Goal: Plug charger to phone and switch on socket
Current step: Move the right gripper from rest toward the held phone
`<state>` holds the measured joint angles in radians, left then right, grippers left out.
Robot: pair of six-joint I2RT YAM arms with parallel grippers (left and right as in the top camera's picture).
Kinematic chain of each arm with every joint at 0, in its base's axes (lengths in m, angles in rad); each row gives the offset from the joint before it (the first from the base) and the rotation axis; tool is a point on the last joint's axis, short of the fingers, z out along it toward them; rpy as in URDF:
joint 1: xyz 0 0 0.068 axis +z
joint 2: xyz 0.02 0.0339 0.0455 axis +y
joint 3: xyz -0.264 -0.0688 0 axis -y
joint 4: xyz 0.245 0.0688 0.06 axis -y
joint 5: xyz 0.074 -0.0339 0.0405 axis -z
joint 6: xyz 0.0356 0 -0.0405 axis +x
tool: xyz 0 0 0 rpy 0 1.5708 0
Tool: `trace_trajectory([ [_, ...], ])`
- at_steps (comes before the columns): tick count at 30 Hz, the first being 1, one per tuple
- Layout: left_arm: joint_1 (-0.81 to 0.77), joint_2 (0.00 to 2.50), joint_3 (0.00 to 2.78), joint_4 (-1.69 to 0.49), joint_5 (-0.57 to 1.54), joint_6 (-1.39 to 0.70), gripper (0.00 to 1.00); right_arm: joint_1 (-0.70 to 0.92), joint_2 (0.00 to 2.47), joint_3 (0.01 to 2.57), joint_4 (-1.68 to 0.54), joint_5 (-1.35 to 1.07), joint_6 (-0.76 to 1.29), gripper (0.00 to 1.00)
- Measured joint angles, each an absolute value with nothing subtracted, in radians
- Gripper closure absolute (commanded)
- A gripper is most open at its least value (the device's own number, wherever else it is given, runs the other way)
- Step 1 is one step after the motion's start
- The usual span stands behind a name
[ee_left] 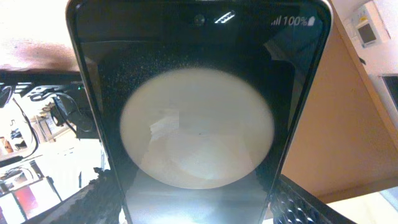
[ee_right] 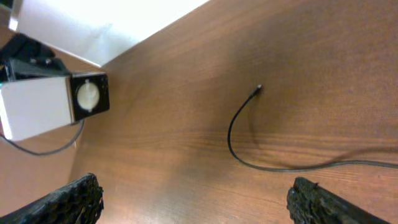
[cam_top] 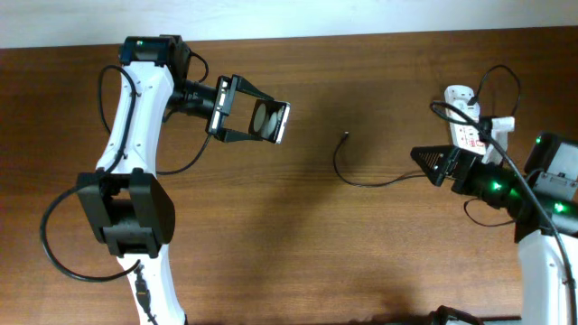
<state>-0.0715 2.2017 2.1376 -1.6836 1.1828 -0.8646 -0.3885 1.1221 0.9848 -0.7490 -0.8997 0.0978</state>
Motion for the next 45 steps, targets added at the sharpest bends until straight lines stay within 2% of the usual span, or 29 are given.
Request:
trace_trajectory([
  [3,-0.072,2.202,2.138,-1.684,1.182,-0.865,1.0,-0.389,1.125,1.081,-0.876,-0.846,0.043,0.01],
  [7,-0.072,2.202,2.138,-1.684,1.177,-0.865,1.0,-0.324,1.124,1.192,-1.052,-0.631,-0.025,0.02],
  [13,-0.072,2.202,2.138,-1.684,1.175,-0.865,1.0,-0.181,1.124,1.197,-1.061,-0.442,-0.039,0.01],
  [16,-0.072,2.202,2.138,-1.684,1.174,-0.865,1.0,-0.18,1.124,1.197,-1.011,-0.463,-0.004,0.01],
  [22,-0.072,2.202,2.138,-1.684,1.161,-0.865,1.0,-0.102,1.193,1.2,-0.887,-0.622,0.105,0.1],
  [25,-0.072,2.202,2.138,-1.684,1.155,-0.865,1.0,-0.051,1.206,1.2,-0.863,-0.633,0.15,0.1],
  [32,-0.072,2.202,2.138,-1.682,1.124,-0.878,1.0,-0.047,1.206,1.2,-0.86,-0.626,0.232,0.1],
  [45,-0.099,2.202,2.138,-1.57,0.657,-1.046,1.0,-0.047,1.233,1.2,-0.862,-0.631,0.24,0.1],
])
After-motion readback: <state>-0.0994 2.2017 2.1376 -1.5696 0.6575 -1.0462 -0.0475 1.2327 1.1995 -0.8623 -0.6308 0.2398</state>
